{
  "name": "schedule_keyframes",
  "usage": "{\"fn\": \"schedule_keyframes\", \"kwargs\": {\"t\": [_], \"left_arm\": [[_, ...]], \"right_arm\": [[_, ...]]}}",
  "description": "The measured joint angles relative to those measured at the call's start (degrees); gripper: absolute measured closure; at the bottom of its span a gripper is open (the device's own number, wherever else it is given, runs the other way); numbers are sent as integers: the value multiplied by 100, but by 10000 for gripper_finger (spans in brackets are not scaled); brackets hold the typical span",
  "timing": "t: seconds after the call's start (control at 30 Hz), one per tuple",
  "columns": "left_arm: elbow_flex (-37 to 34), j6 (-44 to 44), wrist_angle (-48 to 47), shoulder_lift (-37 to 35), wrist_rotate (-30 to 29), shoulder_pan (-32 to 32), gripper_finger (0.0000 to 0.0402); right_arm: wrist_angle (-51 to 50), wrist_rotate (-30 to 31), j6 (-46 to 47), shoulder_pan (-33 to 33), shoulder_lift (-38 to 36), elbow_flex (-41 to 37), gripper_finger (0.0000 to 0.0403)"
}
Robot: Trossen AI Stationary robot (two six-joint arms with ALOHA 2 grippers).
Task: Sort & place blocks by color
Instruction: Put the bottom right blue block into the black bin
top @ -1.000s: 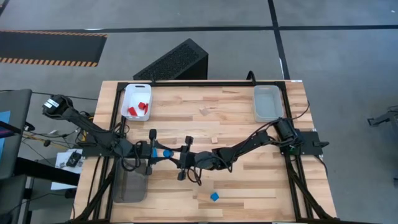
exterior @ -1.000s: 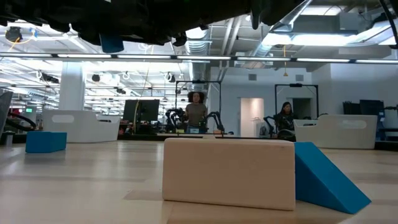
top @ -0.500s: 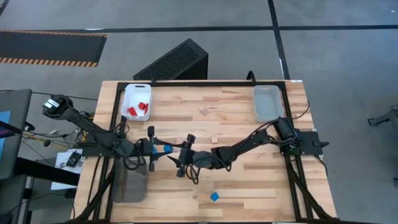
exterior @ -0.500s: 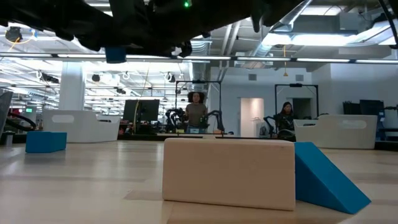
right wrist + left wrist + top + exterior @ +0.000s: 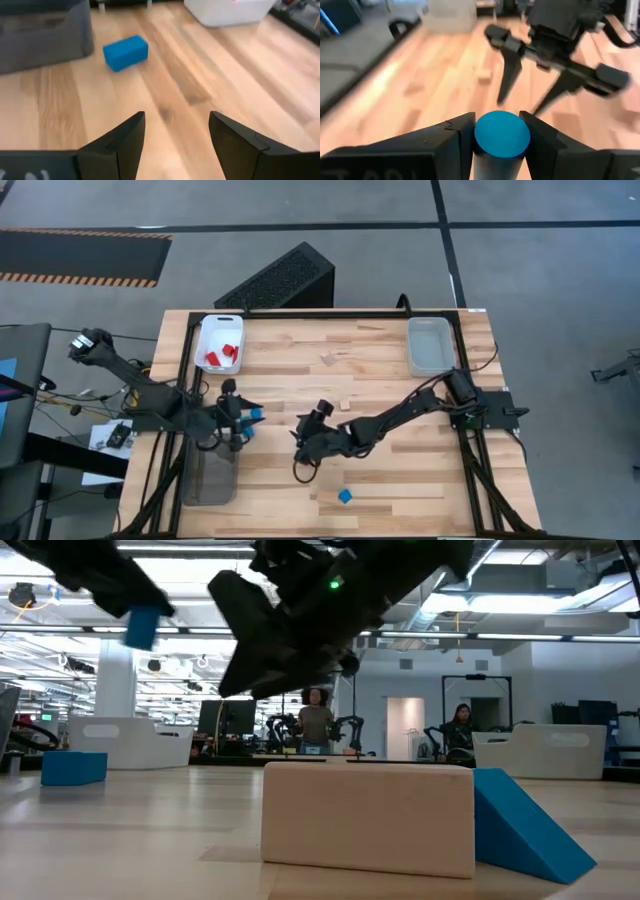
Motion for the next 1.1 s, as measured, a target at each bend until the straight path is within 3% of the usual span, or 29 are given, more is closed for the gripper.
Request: {"fn": "schedule_keyframes", "kwargs": {"t": [0.2, 0.3, 0.37, 0.5, 0.73, 1.1], "left_arm": [[1043, -1738, -2312, -33, 1443, -402, 291], [1413, -2572, -2899, 49, 2463, -618, 291], [1455, -2978, -2944, 115, 2818, -832, 289], [1206, -3864, -2972, 432, 2844, -1367, 289], [872, -5475, -3360, 1229, 3464, -1919, 288], [673, -5988, -3354, 2102, 3711, -2086, 288]], "right_arm": [[-679, -14, 397, 155, -99, -4, 163], [-757, -17, 437, 214, -121, 2, 163], [-798, -20, 437, 243, -119, 0, 163], [-895, -45, 469, 257, -119, 0, 163], [-1052, -117, 581, 368, -117, 0, 163], [-1056, -193, 583, 389, -112, 0, 163]]}}
